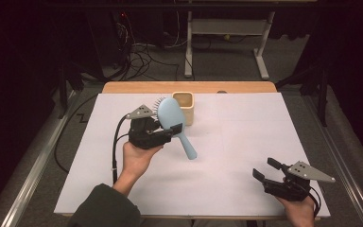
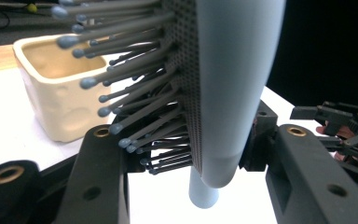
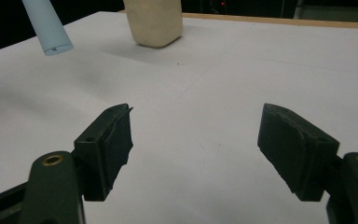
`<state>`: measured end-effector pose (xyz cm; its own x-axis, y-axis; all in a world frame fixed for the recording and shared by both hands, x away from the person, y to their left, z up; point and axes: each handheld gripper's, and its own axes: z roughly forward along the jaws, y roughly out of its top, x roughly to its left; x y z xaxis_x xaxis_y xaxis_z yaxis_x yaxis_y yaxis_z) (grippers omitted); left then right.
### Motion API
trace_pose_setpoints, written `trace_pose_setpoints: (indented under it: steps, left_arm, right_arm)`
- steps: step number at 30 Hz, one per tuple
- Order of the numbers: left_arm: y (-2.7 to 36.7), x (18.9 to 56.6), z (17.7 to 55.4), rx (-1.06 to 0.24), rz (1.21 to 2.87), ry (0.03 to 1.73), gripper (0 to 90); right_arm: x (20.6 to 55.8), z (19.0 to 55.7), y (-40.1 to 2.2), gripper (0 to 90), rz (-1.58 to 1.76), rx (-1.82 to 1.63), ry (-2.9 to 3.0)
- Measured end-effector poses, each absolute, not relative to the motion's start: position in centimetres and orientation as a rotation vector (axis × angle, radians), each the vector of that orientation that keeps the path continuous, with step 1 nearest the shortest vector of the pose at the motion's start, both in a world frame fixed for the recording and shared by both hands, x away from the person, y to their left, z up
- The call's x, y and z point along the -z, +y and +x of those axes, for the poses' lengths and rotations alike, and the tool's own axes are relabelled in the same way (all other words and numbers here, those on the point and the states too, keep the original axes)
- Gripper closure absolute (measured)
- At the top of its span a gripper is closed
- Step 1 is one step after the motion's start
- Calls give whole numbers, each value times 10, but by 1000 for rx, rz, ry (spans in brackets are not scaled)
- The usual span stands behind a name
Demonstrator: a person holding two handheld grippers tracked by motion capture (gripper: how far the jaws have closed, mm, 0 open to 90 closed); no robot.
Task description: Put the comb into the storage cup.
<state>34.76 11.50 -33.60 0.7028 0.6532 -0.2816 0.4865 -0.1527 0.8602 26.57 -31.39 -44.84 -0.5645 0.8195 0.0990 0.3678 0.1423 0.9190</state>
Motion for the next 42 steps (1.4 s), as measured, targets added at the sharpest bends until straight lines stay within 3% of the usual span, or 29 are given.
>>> trace_pose_setpoints:
  steps: [19, 42]
  left_arm:
    - [132, 325, 362, -256, 1797, 965, 552]
    - [119, 306, 390, -274, 1787, 973, 553]
  right_arm:
    - [458, 260, -326, 261, 1159, -1408, 1922]
    - [458, 257, -326, 263, 1139, -1411, 1906]
